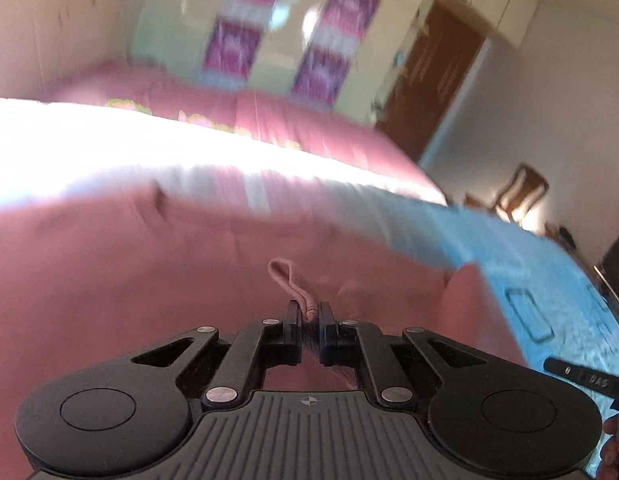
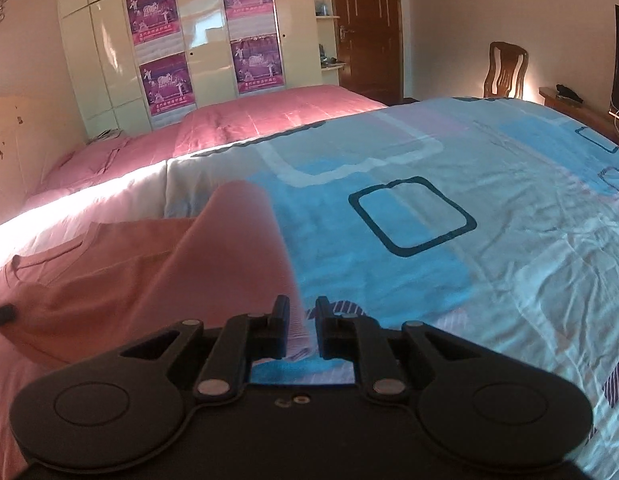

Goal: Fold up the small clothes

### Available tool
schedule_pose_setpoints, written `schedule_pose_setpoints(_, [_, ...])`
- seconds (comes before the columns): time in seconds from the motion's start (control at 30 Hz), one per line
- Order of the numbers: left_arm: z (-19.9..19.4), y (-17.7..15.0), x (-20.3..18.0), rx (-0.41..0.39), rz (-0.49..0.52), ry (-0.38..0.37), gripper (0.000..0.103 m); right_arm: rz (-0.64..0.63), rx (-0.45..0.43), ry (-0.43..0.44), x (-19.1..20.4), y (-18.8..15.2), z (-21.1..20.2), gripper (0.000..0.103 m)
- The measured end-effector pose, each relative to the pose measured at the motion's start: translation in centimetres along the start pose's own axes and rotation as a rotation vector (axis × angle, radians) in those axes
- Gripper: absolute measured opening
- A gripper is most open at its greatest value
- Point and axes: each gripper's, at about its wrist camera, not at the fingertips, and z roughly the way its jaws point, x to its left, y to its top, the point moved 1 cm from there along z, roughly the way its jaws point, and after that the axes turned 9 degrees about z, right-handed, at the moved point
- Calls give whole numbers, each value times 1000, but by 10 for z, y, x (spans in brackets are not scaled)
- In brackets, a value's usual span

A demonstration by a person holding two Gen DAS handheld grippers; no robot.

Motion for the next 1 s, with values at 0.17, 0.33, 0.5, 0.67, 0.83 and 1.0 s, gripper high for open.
schedule_pose_setpoints(0.17, [-47, -4, 43, -56, 24, 142, 6, -21, 16, 42, 10, 3, 2, 14])
schedule_pose_setpoints(0.33, [-45, -20, 65, -15, -32, 173, 6, -59, 55, 78, 27, -4, 10, 14])
schedule_pose_setpoints(0.5, [-37, -31, 69, 16, -39, 180, 6, -114, 122, 84, 38, -13, 20, 14])
schedule_pose_setpoints(0.67, [-30, -47, 75, 54, -20, 174, 8, -118, 149, 71, 36, -16, 27, 24])
schedule_pose_setpoints(0.83, [-21, -34, 89, 20, -3, 209, 55, -96, 80, 113, 35, 5, 32, 45])
schedule_pose_setpoints(1.0, [14, -26, 110, 64, -79, 152, 55, -20, 75, 184, 41, 37, 67, 40])
